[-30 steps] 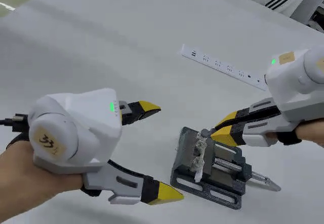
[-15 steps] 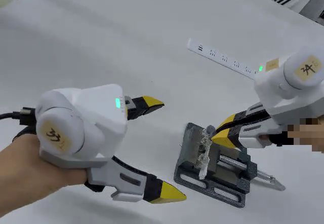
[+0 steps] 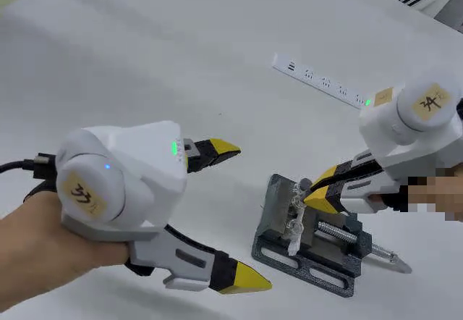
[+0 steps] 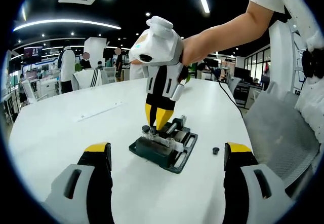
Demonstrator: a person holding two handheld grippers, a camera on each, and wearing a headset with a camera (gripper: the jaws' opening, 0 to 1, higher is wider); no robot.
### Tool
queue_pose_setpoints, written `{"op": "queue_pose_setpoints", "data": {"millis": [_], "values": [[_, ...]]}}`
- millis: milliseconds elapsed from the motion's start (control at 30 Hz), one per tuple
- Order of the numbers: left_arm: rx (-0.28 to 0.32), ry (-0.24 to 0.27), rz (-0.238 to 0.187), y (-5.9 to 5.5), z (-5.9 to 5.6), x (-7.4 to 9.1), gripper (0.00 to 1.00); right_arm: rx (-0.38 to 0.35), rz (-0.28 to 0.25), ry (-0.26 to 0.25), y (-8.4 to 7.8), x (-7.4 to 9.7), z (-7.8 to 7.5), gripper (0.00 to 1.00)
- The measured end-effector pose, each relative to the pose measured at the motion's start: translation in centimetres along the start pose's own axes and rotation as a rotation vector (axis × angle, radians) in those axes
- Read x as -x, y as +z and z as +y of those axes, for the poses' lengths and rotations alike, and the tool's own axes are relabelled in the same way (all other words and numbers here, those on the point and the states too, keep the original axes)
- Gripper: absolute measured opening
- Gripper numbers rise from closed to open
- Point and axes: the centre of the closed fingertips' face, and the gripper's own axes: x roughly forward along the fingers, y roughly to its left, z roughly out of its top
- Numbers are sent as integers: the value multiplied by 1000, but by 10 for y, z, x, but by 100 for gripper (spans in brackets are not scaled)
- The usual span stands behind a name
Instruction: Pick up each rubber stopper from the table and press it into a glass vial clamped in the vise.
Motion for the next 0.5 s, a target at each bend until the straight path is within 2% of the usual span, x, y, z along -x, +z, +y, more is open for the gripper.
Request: {"op": "queue_pose_setpoints", "data": {"millis": [167, 500], "values": [[2, -4, -3, 1, -2, -1, 91, 19, 22, -5, -2, -2, 0, 5], [5, -7, -3, -1, -2, -1, 91, 24, 34, -6, -3, -4, -1, 5]]}}
